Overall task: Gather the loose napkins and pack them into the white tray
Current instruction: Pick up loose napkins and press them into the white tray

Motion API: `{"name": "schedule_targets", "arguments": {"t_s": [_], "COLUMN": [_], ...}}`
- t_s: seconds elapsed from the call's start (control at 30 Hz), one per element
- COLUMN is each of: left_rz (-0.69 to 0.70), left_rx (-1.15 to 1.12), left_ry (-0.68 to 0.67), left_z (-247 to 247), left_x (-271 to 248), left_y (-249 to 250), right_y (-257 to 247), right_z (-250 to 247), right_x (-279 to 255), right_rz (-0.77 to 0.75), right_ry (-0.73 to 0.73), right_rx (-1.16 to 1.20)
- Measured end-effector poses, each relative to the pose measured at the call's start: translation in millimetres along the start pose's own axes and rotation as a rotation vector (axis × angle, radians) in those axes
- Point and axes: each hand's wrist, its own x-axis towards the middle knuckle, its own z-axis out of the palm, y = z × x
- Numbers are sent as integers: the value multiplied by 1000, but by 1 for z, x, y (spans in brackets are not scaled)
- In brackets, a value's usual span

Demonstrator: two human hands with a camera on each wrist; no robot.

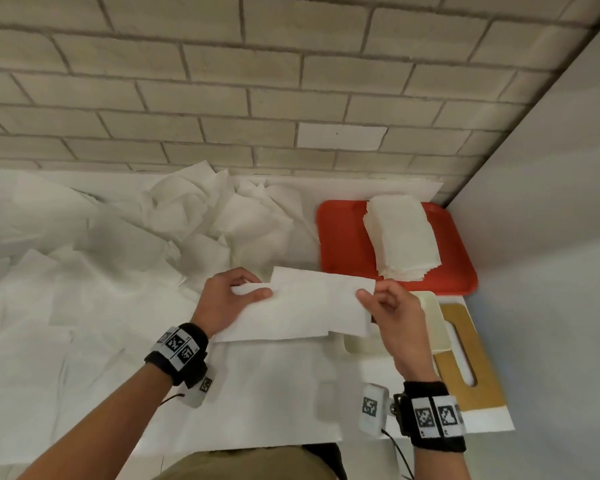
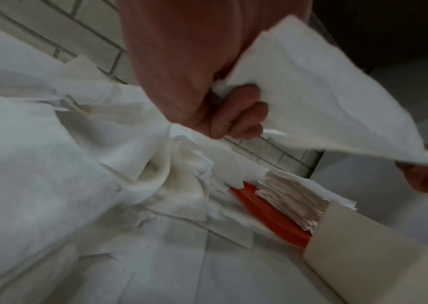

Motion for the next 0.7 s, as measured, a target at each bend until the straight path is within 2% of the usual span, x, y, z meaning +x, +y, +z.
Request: {"name": "schedule_targets", "arguments": {"t_s": [0.13,0.23,0.37,0.47,0.53,0.6,0.7], "left_rz": [71,148,208,259,282,315,374], "left_rx": [27,32,21,0,-29,-71,-174], "left_ry": [-83,-103,-148,-160,-169,-177,-130], "left_z": [12,22,36,49,61,75,101], "left_x": [-3,-9,-22,-33,-40,-44,-46], "left_y": [25,57,106,141,164,184,206], "right_y": [30,48,76,75,60,30,-10], "right_z": [-66,-81,-80,-77,-85,-96,-101], "right_x": [17,30,42,40,29,11,-10], "right_rz": [26,19,19,21,-42,-107,3], "right_ry": [78,76,12,-27,33,109,-164], "right_rx": [-505,-826,-974,-1042,-893,-478,270]}}
